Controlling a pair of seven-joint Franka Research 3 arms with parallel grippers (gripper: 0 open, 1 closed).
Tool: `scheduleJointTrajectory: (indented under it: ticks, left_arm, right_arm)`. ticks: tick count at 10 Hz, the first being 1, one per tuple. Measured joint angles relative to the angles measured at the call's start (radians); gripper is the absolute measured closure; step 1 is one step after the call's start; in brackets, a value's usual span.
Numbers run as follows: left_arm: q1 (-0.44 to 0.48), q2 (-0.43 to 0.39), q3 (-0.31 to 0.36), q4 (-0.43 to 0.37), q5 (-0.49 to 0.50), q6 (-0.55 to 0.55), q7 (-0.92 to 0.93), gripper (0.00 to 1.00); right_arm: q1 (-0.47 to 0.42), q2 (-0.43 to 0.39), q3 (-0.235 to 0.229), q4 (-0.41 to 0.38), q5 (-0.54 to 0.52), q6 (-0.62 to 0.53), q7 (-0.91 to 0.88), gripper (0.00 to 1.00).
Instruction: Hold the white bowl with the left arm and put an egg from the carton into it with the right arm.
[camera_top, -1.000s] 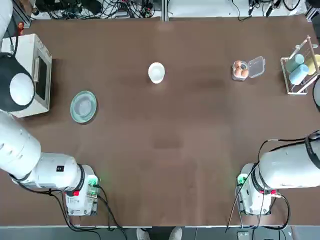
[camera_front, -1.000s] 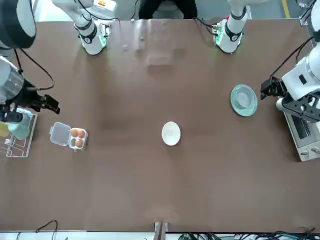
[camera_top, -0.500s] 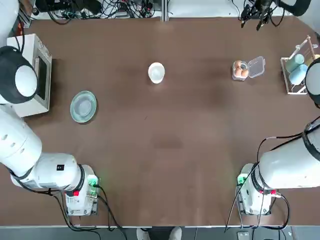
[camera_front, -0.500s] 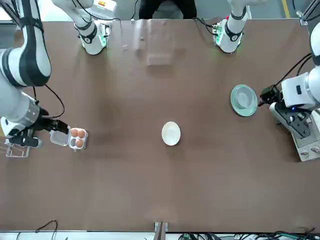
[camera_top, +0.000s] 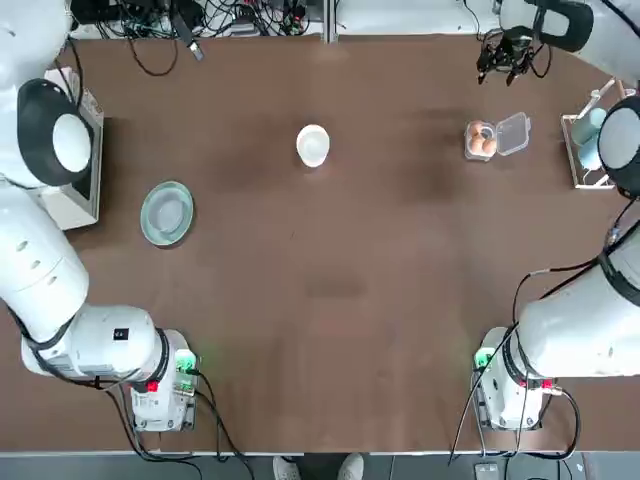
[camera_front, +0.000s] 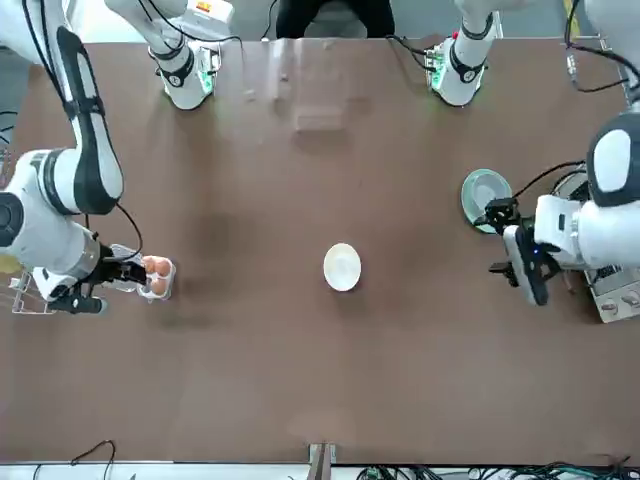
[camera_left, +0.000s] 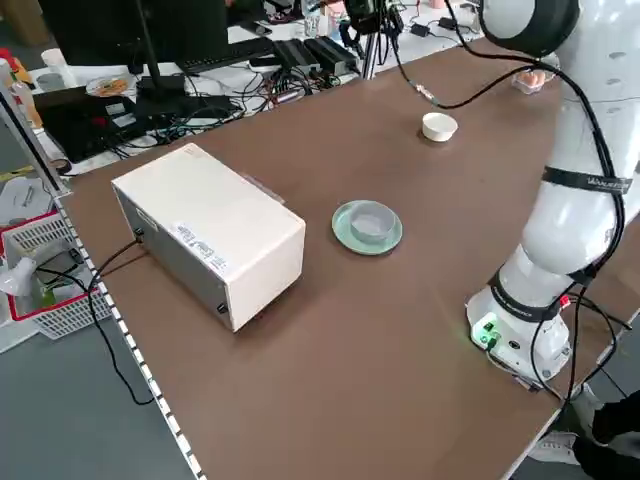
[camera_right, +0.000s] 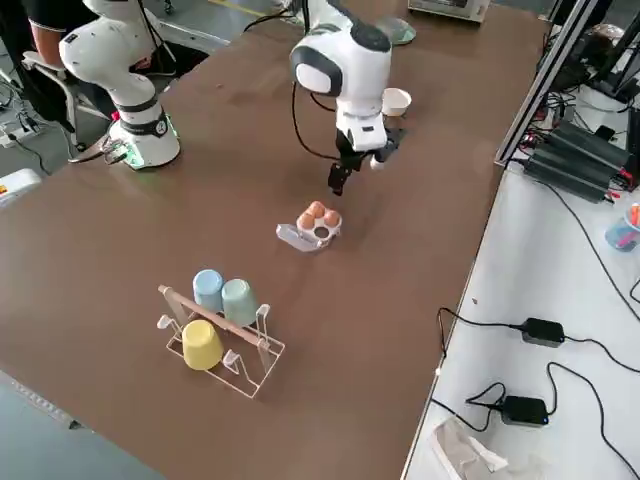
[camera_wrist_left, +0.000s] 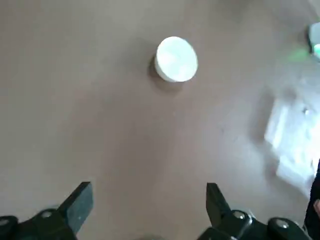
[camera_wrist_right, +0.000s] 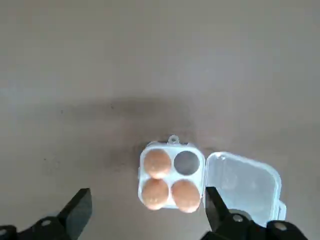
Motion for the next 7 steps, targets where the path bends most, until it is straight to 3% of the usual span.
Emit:
scheduleJointTrajectory:
  ticks: [4,7]
  left_arm:
    - [0.043,0.057,-0.001,-0.165,-0.208,0.175,0.411,0.0]
    - [0.023,0.083,-0.01,-0.296,-0.32,0.304,0.682,0.0]
  right_arm:
    - [-0.015,0.111,0.004,-0.015,0.0,0.112,-0.017,0.0]
    - [-0.015,0.133,0.005,-0.086,0.0,0.224,-0.019,0.0]
